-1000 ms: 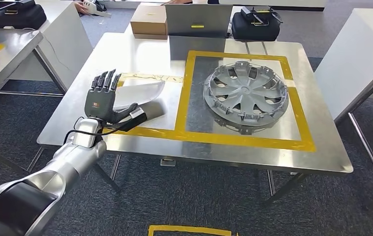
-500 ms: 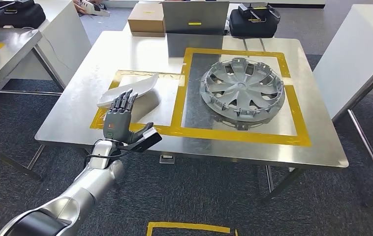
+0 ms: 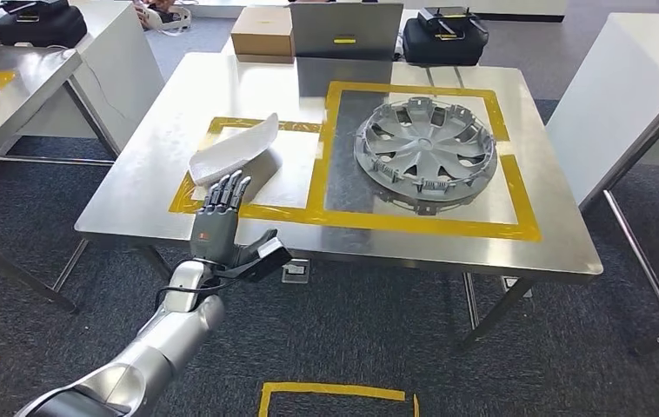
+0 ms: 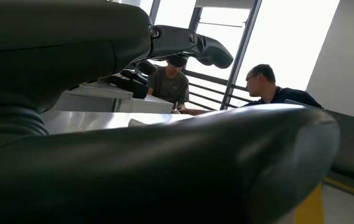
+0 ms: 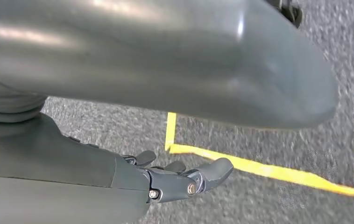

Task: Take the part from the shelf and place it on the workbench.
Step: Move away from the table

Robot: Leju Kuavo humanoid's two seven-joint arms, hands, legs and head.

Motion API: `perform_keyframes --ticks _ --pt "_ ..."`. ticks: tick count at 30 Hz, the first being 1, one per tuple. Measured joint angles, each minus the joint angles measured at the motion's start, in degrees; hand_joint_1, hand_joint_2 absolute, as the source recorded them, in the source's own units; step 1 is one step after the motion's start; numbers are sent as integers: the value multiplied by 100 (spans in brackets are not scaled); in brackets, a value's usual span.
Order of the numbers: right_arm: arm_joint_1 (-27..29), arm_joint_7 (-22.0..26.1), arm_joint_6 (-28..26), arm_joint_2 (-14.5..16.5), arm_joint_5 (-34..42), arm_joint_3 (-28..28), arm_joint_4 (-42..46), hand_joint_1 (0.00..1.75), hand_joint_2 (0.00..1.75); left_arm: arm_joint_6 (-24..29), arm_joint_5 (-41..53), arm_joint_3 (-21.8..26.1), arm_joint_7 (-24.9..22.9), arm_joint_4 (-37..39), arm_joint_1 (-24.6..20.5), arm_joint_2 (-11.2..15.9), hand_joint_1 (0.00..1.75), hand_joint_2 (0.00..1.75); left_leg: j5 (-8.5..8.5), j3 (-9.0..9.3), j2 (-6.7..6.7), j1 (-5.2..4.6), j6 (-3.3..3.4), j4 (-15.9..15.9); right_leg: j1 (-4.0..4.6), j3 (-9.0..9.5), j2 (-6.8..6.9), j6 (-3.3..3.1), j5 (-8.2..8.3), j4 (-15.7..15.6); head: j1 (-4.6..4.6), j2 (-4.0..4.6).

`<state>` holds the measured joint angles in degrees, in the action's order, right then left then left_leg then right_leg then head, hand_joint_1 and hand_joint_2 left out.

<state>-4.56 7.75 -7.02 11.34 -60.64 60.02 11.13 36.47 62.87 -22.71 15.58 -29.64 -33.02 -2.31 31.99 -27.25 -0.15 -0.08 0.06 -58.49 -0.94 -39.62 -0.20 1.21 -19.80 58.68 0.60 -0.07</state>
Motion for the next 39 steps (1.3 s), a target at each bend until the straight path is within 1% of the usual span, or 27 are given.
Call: perform_keyframes --ticks 1,2,3,5,6,7,8,10,12,14,16,17,19,21,22,23,25,26,28,29,31,32,33,36,37,38,39 --pt "7 -20 -1 -1 -5 0 0 0 0 -24 -44 12 -5 -4 33 -36 0 0 -66 -49 7 3 54 9 -8 -26 -1 38 -15 -6 1 0" --pt "16 -39 1 -1 -11 0 0 0 0 -49 -85 23 -10 -13 73 -78 0 0 -144 -110 14 9 107 26 -12 -70 -2 69 -133 56 -4 0" --pt "24 -52 1 -2 -15 0 0 0 0 -75 -128 36 -14 -24 123 -124 0 0 -231 -188 21 22 151 43 -14 -144 -2 95 -368 242 -18 0" --pt "27 -54 3 -2 -20 0 0 0 0 -114 -185 72 -25 -48 254 -193 0 0 -374 -370 27 13 198 39 -9 -324 0 129 -980 930 -47 -1" --pt "27 -51 4 -2 -22 0 0 0 0 -126 -198 92 -47 -60 338 -219 0 0 -440 -465 34 2 207 30 -6 -389 0 140 -1180 1306 -55 -1" --pt "28 -51 7 -2 -25 0 0 0 0 -135 -194 107 -81 -75 424 -234 0 0 -500 -559 44 -9 213 16 -1 -387 0 142 -1235 1560 -57 -1" --pt "31 -52 10 -3 -28 0 0 0 0 -141 -179 117 -120 -99 510 -247 0 0 -553 -651 53 -19 212 -4 6 -294 0 135 -1169 1634 -57 0" --pt "34 -56 16 -5 -34 0 0 0 0 -142 -136 134 -170 -172 663 -261 0 0 -644 -810 60 -29 198 -55 32 209 -1 84 -925 1173 -58 -1" --pt "25 -66 15 -15 -34 0 1 0 0 -141 -98 157 -140 -274 773 -279 0 0 -723 -907 59 -40 160 -90 78 804 0 0 -961 379 -52 -1" --pt "20 -70 9 -26 -33 0 2 0 0 -150 -46 178 -63 -369 833 -310 0 0 -814 -940 56 -32 98 -81 120 1021 -1 -79 -1068 -14 -53 -1" --pt "21 -56 4 -32 -33 0 2 0 0 -168 20 195 -12 -439 865 -336 0 0 -876 -957 46 -17 30 -62 111 980 5 -145 -965 -81 -64 0" --pt "18 -48 4 -35 -33 0 1 0 0 -177 57 199 -7 -467 874 -343 0 0 -812 -985 38 -14 -3 -100 95 949 12 -178 -897 -108 -61 -1" --pt "8 -34 5 -38 -33 0 0 0 0 -194 132 204 -14 -513 875 -343 0 0 -370 -1127 25 8 -73 -498 60 841 25 -220 -750 -153 -42 -1" --pt "2 -28 5 -39 -31 0 0 0 0 -213 189 205 -20 -549 870 -344 0 0 143 -1319 23 42 -142 -1237 47 669 28 -221 -614 -150 -22 0" --pt "2 -27 4 -39 -29 0 0 0 0 -220 213 205 -19 -561 871 -344 0 0 233 -1358 24 62 -171 -1537 40 577 32 -208 -546 -143 -21 0" --pt "2 -27 3 -39 -26 0 0 0 0 -223 230 205 -17 -571 871 -344 0 0 186 -1320 24 82 -195 -1684 29 483 38 -189 -480 -132 -20 0" --pt "-1 -29 -1 -39 -18 0 0 0 0 -228 256 205 -15 -602 868 -347 0 0 -121 -930 24 125 -241 -1367 -4 299 46 -133 -360 -93 -20 -1" --pt "-5 -32 -3 -42 -14 0 2 0 0 -228 264 205 -16 -624 859 -354 0 0 -168 -609 20 146 -268 -963 -12 221 46 -93 -306 -65 -11 -1" --pt "-15 -40 -5 -45 -17 0 4 0 0 -227 285 206 -26 -666 835 -376 0 0 -71 -122 -11 149 -221 -251 -12 132 42 -5 -204 -25 3 -1" --pt "-18 -47 -5 -47 -21 0 5 0 0 -227 293 206 -36 -677 825 -385 0 0 0 -40 -28 131 -166 -77 -12 117 38 37 -146 -31 7 -1" --pt "-11 -58 -1 -45 -31 1 4 0 0 -226 300 209 -61 -677 822 -389 0 0 -66 -134 -28 104 -18 -39 -36 93 31 118 -41 -79 -4 -1" --pt "-2 -64 1 -45 -35 1 3 0 0 -226 311 210 -78 -673 823 -390 0 0 -130 -196 -20 96 47 -44 -52 51 30 149 -98 -55 -5 0" --pt "10 -66 4 -45 -41 2 3 0 0 -225 329 212 -99 -670 825 -390 0 0 -202 -265 -9 95 101 -40 -59 -13 30 172 -271 64 -9 0" --pt "18 -66 8 -45 -60 2 2 0 0 -224 405 236 -180 -646 851 -390 0 0 -419 -510 2 69 180 -44 -36 -302 27 183 -1138 1080 -38 0" --pt "16 -64 10 -45 -72 2 2 0 0 -226 421 252 -201 -628 878 -388 0 0 -486 -601 7 49 190 -50 -21 -347 26 172 -1283 1427 -46 0" --pt "14 -65 13 -45 -82 2 2 0 0 -227 437 269 -217 -610 911 -385 0 0 -548 -687 12 28 198 -57 -5 -308 26 151 -1289 1615 -51 0" --pt "14 -68 16 -45 -92 2 2 0 0 -230 448 281 -219 -596 946 -383 0 0 -607 -768 16 9 201 -63 16 -164 25 116 -1190 1596 -51 0"
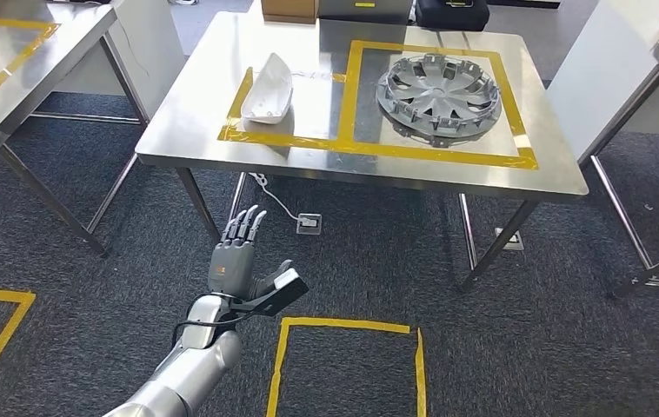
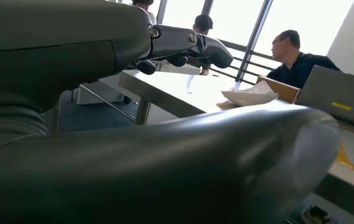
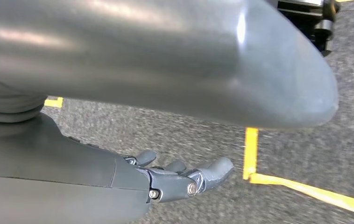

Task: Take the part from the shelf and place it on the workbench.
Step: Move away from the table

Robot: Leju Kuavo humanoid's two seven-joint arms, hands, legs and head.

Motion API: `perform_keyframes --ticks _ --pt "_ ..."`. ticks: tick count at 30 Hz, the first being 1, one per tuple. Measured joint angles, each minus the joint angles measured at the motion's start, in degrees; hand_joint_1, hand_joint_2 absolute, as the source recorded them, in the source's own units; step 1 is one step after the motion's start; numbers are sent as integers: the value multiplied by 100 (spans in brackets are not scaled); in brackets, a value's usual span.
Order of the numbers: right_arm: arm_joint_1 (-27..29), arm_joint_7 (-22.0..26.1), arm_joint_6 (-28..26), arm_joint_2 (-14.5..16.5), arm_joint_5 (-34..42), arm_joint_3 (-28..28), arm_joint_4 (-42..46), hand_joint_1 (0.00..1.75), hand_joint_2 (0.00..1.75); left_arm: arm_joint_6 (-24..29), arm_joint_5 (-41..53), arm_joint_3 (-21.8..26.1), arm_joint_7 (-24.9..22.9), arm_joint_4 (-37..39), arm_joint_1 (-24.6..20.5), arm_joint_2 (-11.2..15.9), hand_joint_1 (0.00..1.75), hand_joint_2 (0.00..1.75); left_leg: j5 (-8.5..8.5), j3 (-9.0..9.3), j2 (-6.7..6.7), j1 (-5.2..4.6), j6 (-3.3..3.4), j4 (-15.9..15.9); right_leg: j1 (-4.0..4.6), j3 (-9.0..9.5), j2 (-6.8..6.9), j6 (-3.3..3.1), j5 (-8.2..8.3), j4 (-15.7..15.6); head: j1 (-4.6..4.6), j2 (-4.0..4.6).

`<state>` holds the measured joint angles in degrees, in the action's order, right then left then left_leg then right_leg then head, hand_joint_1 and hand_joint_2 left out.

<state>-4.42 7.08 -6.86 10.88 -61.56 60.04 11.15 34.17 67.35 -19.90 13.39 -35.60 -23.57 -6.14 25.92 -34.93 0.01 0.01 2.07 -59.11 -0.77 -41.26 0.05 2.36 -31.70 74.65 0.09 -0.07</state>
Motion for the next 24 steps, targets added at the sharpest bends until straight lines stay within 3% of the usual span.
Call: perform_keyframes --ticks 2,4,6,8,9,10,12,13,14,15,17,19,20,22,24 --pt "-7 -6 1 -1 -9 0 1 0 0 -20 30 10 2 19 48 2 0 0 -110 -128 0 -25 -3 -6 69 563 -6 -117 223 -612 -1 0" --pt "-30 -16 -7 -11 -15 0 2 0 0 -67 52 14 4 33 67 -3 0 0 -213 -200 1 -35 -38 4 136 1101 -11 -227 188 -1401 2 0" --pt "-47 -48 -17 -20 -19 -1 3 0 0 -138 51 17 3 74 78 -15 0 0 -323 -223 6 -20 -102 45 177 1262 -12 -279 143 -1729 -4 -1" --pt "-48 -93 -22 -14 -20 -1 1 0 0 -201 13 34 -5 159 92 -20 0 0 -366 -250 0 -21 -170 78 157 1214 -3 -320 276 -1805 -16 -1" --pt "-50 -113 -22 -11 -24 -1 1 0 0 -218 -21 58 -16 224 96 -19 0 0 -249 -297 -6 -24 -202 -5 130 1173 6 -347 356 -1846 -10 0" --pt "-50 -126 -23 -8 -28 -1 1 0 0 -223 -50 87 -33 294 100 -13 0 0 -38 -368 -11 -20 -235 -200 102 1120 15 -366 436 -1881 0 0" --pt "-52 -157 -20 -5 -37 0 2 0 0 -221 -64 139 -93 454 108 -7 0 0 519 -558 -14 20 -300 -901 84 975 25 -385 567 -1885 22 -1" --pt "-50 -175 -16 -4 -39 0 2 0 0 -220 -44 152 -127 529 120 -6 0 0 676 -619 -13 39 -333 -1247 79 890 30 -375 626 -1877 26 -1" --pt "-49 -190 -14 -3 -40 0 2 0 0 -219 -14 158 -160 603 136 -10 0 0 703 -612 -12 57 -363 -1467 70 803 35 -361 685 -1864 27 -1" --pt "-48 -197 -13 -1 -40 0 2 0 0 -219 27 160 -193 672 154 -19 0 0 609 -514 -11 75 -389 -1496 57 716 41 -340 739 -1845 28 -1" --pt "-52 -187 -17 1 -37 0 2 0 0 -219 131 160 -275 793 181 -60 0 0 337 -44 -11 118 -438 -984 25 562 51 -281 824 -1783 29 0" --pt "-59 -161 -23 1 -37 0 2 0 0 -233 219 159 -372 898 193 -128 0 0 363 465 -25 117 -427 -230 17 446 56 -202 903 -1720 45 0" --pt "-60 -140 -21 1 -37 0 2 0 0 -252 243 159 -409 953 203 -159 0 0 430 591 -34 107 -392 -3 22 413 57 -162 948 -1704 50 0" --pt "-52 -95 15 1 -32 0 2 0 0 -300 268 158 -469 1060 245 -198 0 0 440 588 -35 76 -270 90 15 378 52 -84 1047 -1717 49 -1" --pt "-43 -74 77 2 -31 0 2 0 0 -337 324 159 -540 1158 280 -226 0 0 348 495 -14 75 -151 89 -10 311 45 -15 921 -1634 46 -1"
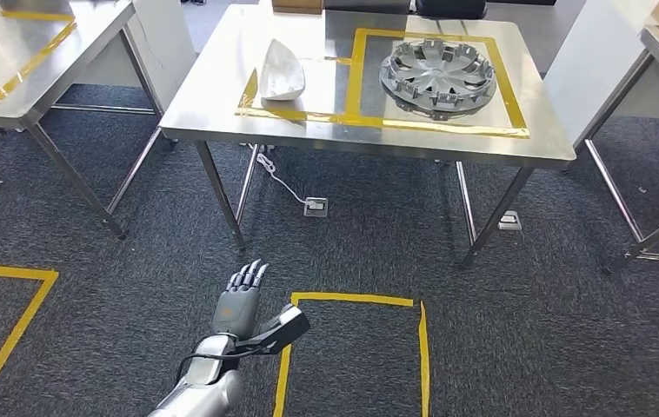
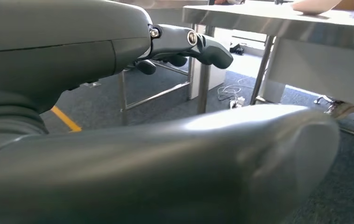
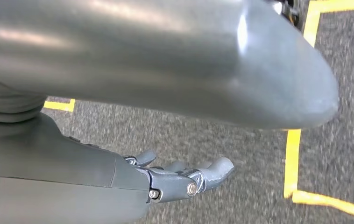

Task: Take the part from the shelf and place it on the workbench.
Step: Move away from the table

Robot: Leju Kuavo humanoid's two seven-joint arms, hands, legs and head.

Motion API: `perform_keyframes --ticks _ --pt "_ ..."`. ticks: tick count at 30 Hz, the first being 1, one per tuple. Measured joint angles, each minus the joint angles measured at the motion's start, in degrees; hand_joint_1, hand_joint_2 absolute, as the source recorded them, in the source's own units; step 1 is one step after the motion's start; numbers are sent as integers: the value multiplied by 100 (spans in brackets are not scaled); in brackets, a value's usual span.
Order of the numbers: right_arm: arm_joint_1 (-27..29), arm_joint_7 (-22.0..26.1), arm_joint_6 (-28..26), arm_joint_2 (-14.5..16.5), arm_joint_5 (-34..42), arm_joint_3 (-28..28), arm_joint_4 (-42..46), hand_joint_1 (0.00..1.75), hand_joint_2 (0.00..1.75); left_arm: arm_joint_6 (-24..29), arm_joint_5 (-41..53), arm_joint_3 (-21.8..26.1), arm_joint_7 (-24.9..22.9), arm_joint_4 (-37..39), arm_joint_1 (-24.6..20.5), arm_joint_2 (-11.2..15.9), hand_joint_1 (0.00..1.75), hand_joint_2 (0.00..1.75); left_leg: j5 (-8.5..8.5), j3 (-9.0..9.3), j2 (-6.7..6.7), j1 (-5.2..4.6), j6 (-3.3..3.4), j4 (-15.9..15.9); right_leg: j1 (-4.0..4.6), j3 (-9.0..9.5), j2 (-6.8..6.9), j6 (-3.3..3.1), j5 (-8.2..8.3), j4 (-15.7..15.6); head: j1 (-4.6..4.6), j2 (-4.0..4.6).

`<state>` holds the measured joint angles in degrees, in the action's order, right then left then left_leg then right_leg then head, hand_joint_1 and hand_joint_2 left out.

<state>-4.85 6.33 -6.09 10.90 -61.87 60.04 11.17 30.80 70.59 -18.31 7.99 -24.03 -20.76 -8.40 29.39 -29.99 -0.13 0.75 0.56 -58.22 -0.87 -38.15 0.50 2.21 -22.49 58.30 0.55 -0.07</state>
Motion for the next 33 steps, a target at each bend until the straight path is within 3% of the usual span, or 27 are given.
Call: perform_keyframes --ticks 1,3,4,5,6,7,8,9,11,12,15,17,19,20,21,22,24,26,27,31,32,33 --pt "3 -1 20 0 -3 0 0 0 0 -22 63 0 -60 46 8 -22 0 0 -61 -65 9 4 57 5 -6 -69 -5 25 -216 185 -8 -1" --pt "-4 -8 28 1 -11 0 0 0 0 -75 224 -1 -214 149 17 -70 0 0 -188 -214 15 -8 119 1 -8 -255 -15 49 -816 891 -30 -1" --pt "-8 -13 24 1 -14 0 0 0 0 -117 292 -2 -291 205 28 -90 0 0 -252 -295 20 -20 130 -2 -6 -328 -18 53 -1035 1279 -38 -1" --pt "-11 -16 19 1 -17 0 0 0 0 -160 336 -3 -355 259 43 -102 0 0 -307 -378 27 -32 136 -5 -3 -348 -20 50 -1123 1556 -40 0" --pt "-12 -22 15 1 -19 0 0 0 0 -206 359 -3 -407 305 58 -112 0 0 -360 -460 32 -42 137 -11 2 -285 -21 37 -1073 1652 -41 0" --pt "-11 -27 12 1 -23 0 0 0 0 -262 371 -3 -456 354 69 -119 0 0 -411 -541 36 -51 133 -17 11 -116 -23 11 -927 1541 -41 0" --pt "-14 -33 11 1 -29 0 0 0 0 -328 374 -3 -500 406 75 -124 0 0 -459 -609 35 -57 126 -24 29 154 -26 -29 -767 1243 -43 0" --pt "-22 -40 14 0 -34 0 0 0 0 -400 360 -3 -536 454 84 -133 0 0 -507 -662 34 -65 111 -31 54 485 -27 -84 -711 813 -43 1" --pt "-42 -52 21 1 -48 0 0 0 0 -564 295 -3 -615 547 115 -145 0 0 -591 -708 43 -69 60 -33 106 1006 -28 -164 -805 58 -44 1" --pt "-47 -60 24 2 -51 0 0 0 0 -632 250 -2 -663 588 141 -149 0 0 -632 -712 51 -62 24 -26 128 1110 -26 -190 -882 -129 -46 1" --pt "-31 -91 31 11 -58 0 0 0 0 -786 146 29 -971 705 238 -127 0 0 -661 -734 51 -36 -89 -41 117 1087 -13 -274 -782 -223 -58 1" --pt "-22 -106 32 17 -74 0 0 0 0 -887 95 97 -1289 778 312 -78 0 0 -331 -870 33 -28 -154 -398 81 1026 0 -339 -681 -249 -39 1" --pt "-14 -103 33 17 -93 0 0 0 0 -1023 9 196 -1563 856 398 -16 0 0 128 -1097 26 -20 -209 -1114 81 933 1 -363 -615 -229 -19 1" --pt "-7 -103 34 18 -99 0 0 0 0 -1095 -47 254 -1666 893 448 15 0 0 246 -1168 26 -16 -231 -1410 80 882 1 -356 -586 -215 -17 0" --pt "-1 -104 34 18 -101 0 0 0 0 -1170 -102 316 -1746 925 501 52 0 0 258 -1151 27 -12 -246 -1529 77 831 2 -346 -561 -195 -16 -1" --pt "3 -110 34 18 -102 0 0 0 0 -1257 -142 378 -1821 950 549 85 0 0 172 -1013 28 -7 -256 -1409 70 781 3 -333 -541 -170 -16 -1" --pt "3 -128 36 17 -102 0 0 0 0 -1495 -193 496 -2022 996 623 145 0 0 -26 -492 33 3 -256 -670 56 695 7 -298 -523 -100 -14 0" --pt "-1 -145 38 17 -98 0 0 0 0 -1789 -260 603 -2279 1050 712 192 0 0 -103 -157 18 -15 -196 -158 62 647 3 -246 -518 -41 -14 0" --pt "-2 -150 37 17 -93 0 0 0 0 -1922 -310 664 -2394 1078 773 213 0 0 -81 -123 9 -19 -150 -87 72 633 -2 -221 -516 -21 -16 0" --pt "7 -155 34 18 -62 0 0 0 0 -2360 -636 982 -2903 1192 1070 276 0 0 -112 -153 1 -25 -57 -47 92 603 -20 -340 -519 -20 -28 0" --pt "8 -159 37 19 -65 0 0 0 0 -2493 -706 1071 -3017 1221 1151 290 0 0 -118 -158 2 -32 -40 -48 88 604 -20 -331 -502 -30 -31 0" --pt "8 -163 41 19 -68 0 0 0 0 -2599 -761 1158 -3110 1248 1242 302 0 44 -124 -163 6 -37 -26 -51 84 605 -24 -304 -484 -44 -31 0"
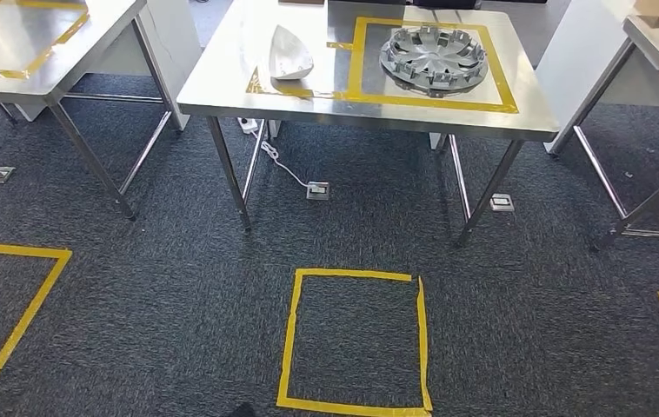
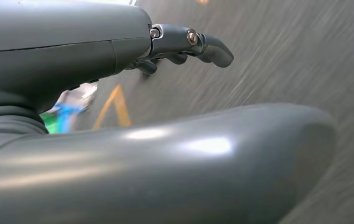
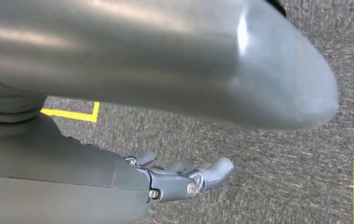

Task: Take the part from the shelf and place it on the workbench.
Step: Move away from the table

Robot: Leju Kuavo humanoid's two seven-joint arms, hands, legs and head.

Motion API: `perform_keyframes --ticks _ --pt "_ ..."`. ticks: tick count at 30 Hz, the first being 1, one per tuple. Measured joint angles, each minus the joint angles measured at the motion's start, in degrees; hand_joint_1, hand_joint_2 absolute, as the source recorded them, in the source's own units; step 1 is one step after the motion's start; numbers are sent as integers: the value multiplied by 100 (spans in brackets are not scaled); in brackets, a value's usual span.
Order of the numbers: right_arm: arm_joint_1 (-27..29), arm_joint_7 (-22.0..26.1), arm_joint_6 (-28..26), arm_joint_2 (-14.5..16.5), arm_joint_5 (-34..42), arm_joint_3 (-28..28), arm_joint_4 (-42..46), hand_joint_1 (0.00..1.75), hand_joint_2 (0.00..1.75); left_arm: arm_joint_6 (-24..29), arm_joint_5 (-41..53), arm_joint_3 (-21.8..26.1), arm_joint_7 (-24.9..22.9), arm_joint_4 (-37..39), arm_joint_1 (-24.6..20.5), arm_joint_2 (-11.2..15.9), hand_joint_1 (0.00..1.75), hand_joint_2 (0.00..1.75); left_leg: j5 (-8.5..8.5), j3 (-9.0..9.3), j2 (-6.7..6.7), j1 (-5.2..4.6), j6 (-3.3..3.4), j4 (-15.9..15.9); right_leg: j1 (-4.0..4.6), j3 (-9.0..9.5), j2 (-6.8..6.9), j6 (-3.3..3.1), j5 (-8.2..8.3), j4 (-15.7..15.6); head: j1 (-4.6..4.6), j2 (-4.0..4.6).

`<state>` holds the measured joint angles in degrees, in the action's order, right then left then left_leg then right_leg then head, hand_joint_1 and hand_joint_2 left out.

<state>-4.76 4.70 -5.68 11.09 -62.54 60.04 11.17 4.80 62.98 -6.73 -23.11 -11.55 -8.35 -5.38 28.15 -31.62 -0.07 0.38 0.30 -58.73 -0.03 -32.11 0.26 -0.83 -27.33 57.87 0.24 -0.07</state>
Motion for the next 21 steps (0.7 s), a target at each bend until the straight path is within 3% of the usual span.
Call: perform_keyframes --ticks 2,3,6,9,14,18,21 --pt "5 -8 3 1 13 5 0 0 0 -43 -89 156 -113 35 192 15 0 131 -13 -15 7 -6 23 -5 -6 -5 -7 56 34 -24 -1 0" --pt "8 -9 4 1 27 12 0 0 44 14 -141 234 -131 45 272 18 0 175 -19 -24 9 -7 32 -8 -7 -9 -9 78 47 -32 -1 0" --pt "10 -2 33 4 75 37 0 0 175 328 -303 471 -65 66 406 19 0 175 -31 -45 8 -12 48 -12 -12 -23 -6 156 82 -44 -1 1" --pt "11 32 -1 21 126 73 0 0 175 968 -448 685 111 69 457 14 0 175 -42 -57 9 -14 46 -13 -14 -35 -7 196 100 -44 0 1" --pt "12 37 -94 33 150 144 0 0 175 1864 -767 1074 512 69 506 -17 0 175 -58 -65 8 -9 26 -11 -8 -50 -7 199 105 -31 2 1" --pt "13 199 -553 61 175 173 0 0 175 2478 -1118 1444 714 69 539 -108 0 175 -68 -70 8 -2 10 -7 -1 -59 -7 192 109 -23 2 0" --pt "33 301 -906 73 255 124 5 0 175 2648 -1458 1728 722 61 569 -186 0 175 -69 -70 8 0 7 -6 1 -62 -7 189 108 -18 1 -1"
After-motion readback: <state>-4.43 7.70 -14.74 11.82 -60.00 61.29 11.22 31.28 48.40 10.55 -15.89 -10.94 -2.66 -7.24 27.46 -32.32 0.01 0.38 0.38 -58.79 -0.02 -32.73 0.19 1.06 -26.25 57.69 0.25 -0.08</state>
